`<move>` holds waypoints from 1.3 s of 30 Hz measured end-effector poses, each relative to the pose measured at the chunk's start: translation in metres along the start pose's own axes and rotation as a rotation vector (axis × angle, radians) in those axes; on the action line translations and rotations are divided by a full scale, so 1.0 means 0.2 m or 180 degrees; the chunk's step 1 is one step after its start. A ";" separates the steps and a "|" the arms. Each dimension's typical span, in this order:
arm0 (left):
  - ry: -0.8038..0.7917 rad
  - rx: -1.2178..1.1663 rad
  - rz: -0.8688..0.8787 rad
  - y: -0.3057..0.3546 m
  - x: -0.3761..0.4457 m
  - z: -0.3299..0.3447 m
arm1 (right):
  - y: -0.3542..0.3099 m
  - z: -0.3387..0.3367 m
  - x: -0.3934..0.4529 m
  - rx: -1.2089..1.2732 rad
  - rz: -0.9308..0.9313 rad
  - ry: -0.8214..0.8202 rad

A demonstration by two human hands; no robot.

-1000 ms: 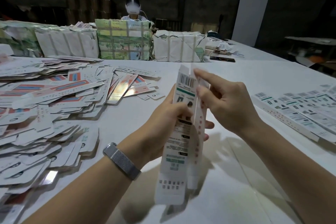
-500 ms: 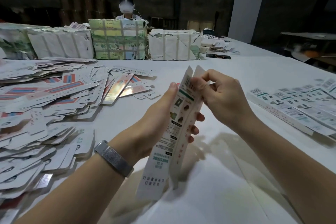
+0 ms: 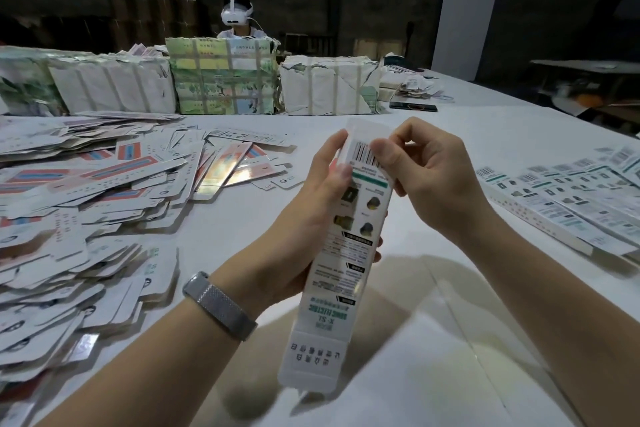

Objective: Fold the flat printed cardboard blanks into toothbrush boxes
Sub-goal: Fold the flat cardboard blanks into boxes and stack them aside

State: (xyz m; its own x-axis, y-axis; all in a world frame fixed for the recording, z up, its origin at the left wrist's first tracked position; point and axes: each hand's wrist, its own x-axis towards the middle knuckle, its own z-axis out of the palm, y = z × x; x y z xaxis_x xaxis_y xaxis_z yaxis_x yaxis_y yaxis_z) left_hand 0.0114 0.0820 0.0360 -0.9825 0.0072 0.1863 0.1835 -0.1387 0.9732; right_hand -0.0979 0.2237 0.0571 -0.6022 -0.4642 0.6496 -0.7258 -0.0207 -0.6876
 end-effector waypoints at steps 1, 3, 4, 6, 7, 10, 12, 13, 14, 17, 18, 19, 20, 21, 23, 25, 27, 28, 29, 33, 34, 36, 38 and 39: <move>-0.0032 -0.0145 -0.0026 0.00 0.01 0.00 | 0.00 0.00 0.00 0.0028 -0.0005 0.0008; 0.0034 -0.0174 -0.0029 0.00 0.01 0.00 | 0.00 0.01 0.00 0.0125 -0.0012 0.0034; 0.0108 -0.0112 0.0018 0.00 0.02 0.00 | -0.01 0.02 -0.01 0.0234 0.0016 0.0047; 0.0276 -0.0086 0.0207 -0.01 0.02 0.00 | -0.01 0.04 -0.02 0.0553 0.0126 0.0003; 0.0358 -0.0120 0.0308 -0.02 0.03 -0.01 | 0.00 0.05 -0.03 0.0691 0.0160 -0.0056; 0.0514 -0.0103 0.0503 -0.04 0.04 -0.02 | 0.01 0.09 -0.04 0.0822 0.0217 -0.0217; 0.0509 -0.0049 0.0528 -0.05 0.04 -0.02 | 0.02 0.10 -0.04 0.0837 0.0279 -0.0274; 0.0501 -0.0012 0.0539 -0.06 0.04 -0.01 | 0.02 0.10 -0.04 0.0897 0.0323 -0.0297; 0.0497 0.0021 0.0561 -0.06 0.04 -0.01 | 0.02 0.10 -0.04 0.0979 0.0378 -0.0313; 0.0467 0.0060 0.0614 -0.06 0.04 -0.02 | 0.01 0.11 -0.04 0.1183 0.0502 -0.0293; 0.0462 0.0040 0.0602 -0.06 0.04 -0.02 | 0.00 0.11 -0.04 0.1204 0.0507 -0.0277; 0.0457 0.0008 0.0583 -0.05 0.04 -0.02 | 0.00 0.11 -0.04 0.1194 0.0496 -0.0259; 0.0449 -0.0021 0.0567 -0.05 0.04 -0.02 | 0.00 0.10 -0.04 0.1163 0.0485 -0.0236; 0.0431 -0.0041 0.0554 -0.05 0.04 -0.02 | -0.01 0.10 -0.04 0.1147 0.0491 -0.0205; 0.0373 -0.0058 0.0523 -0.05 0.04 -0.01 | -0.01 0.09 -0.03 0.1237 0.0531 -0.0109; 0.0341 -0.0057 0.0500 -0.05 0.04 -0.01 | 0.00 0.07 -0.03 0.1440 0.0514 -0.0049; 0.0327 -0.0065 0.0495 -0.06 0.03 0.01 | 0.00 0.06 -0.03 0.1676 0.0455 0.0011; 0.0335 -0.0086 0.0482 -0.06 0.03 0.01 | 0.00 0.06 -0.03 0.1767 0.0440 0.0033; 0.0346 -0.0107 0.0468 -0.06 0.03 0.01 | 0.01 0.06 -0.03 0.1810 0.0442 0.0047; 0.0326 -0.0045 0.0472 -0.07 0.03 0.02 | -0.01 0.05 -0.02 0.1821 0.0524 0.0069; 0.0311 -0.0001 0.0472 -0.08 0.03 0.02 | -0.02 0.05 -0.01 0.1810 0.0573 0.0066; 0.0252 0.0149 0.0517 -0.09 0.04 0.02 | -0.03 0.05 -0.01 0.1655 0.0673 0.0035; 0.0177 0.0266 0.0556 -0.09 0.04 0.02 | -0.03 0.04 -0.01 0.1518 0.0788 -0.0087; 0.0135 0.0291 0.0555 -0.08 0.03 0.02 | -0.03 0.04 -0.01 0.1518 0.0853 -0.0162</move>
State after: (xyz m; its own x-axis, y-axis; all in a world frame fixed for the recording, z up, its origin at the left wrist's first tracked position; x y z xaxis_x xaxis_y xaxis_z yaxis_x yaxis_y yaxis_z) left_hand 0.0015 0.0874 0.0212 -0.9357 -0.0510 0.3492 0.3514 -0.0438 0.9352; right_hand -0.0896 0.2180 0.0584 -0.7198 -0.5504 0.4230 -0.3108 -0.2892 -0.9054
